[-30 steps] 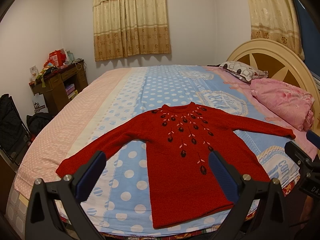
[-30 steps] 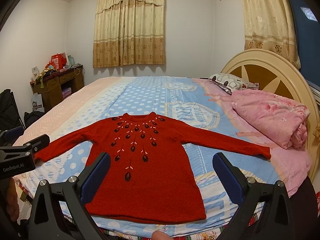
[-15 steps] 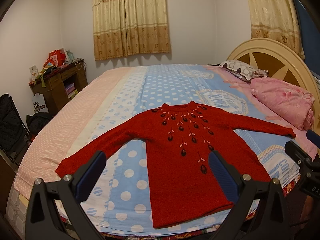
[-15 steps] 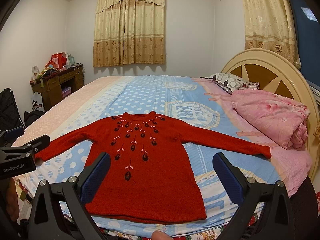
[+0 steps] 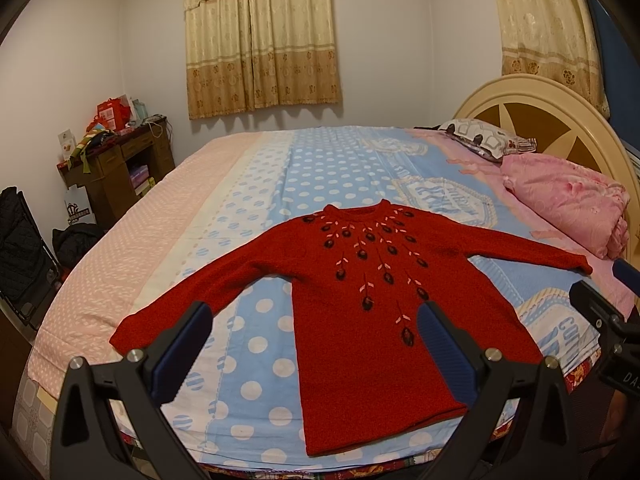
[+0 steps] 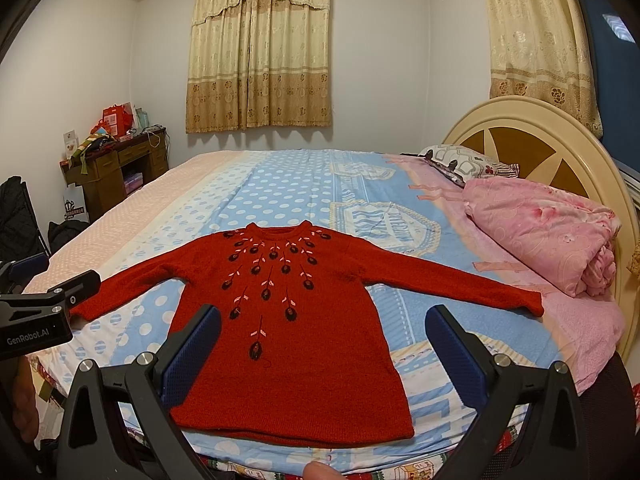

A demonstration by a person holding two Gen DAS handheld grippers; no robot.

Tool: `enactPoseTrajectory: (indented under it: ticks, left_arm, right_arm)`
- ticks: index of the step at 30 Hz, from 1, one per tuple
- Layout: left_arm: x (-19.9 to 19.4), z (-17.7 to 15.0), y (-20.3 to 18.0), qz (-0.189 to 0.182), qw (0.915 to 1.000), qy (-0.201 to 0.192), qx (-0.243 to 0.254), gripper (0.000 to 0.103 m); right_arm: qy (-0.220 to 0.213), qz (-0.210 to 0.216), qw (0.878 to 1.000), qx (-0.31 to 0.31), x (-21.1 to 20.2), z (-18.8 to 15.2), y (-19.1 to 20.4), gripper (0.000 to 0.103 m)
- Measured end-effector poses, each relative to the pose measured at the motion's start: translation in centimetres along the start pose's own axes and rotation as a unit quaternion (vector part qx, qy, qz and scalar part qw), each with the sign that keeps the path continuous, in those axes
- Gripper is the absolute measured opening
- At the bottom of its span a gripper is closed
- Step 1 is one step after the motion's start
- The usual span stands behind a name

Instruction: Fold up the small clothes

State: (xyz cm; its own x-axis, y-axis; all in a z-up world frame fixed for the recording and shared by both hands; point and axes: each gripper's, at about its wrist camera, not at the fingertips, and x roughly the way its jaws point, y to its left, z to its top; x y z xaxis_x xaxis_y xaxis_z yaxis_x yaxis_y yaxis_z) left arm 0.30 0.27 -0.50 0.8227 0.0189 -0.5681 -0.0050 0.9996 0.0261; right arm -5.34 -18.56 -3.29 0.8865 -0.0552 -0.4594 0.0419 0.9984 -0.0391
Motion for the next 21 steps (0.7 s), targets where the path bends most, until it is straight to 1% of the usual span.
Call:
enactPoseTrajectory:
  ticks: [17, 18, 19, 21]
  left_arm:
    - [0.2, -0.1, 0.2, -0.001, 1.0, 0.003, 0.0, 0.103]
    - [0.3, -0.2, 0.3, -0.001, 1.0, 0.004, 0.0, 0.103]
    - [0.8, -1.3, 0.6, -0.002, 1.0, 0.004, 0.0, 0.103]
    - [0.8, -1.3, 0.6, -0.001, 1.0, 0.005, 0.0, 0.103]
  right_arm:
    - [0.003, 0.001, 1.0, 0.0, 0.2, -0.2, 0.0, 0.102]
    - [0.003, 0.0, 1.0, -0.001, 0.3, -0.4, 0.1, 0.102]
    - [0.005, 0.001, 1.0, 0.0, 0.4, -0.5, 0.1, 0.102]
    - [0.006, 0.001, 1.0, -0.001, 0.6, -0.7, 0.4, 0.102]
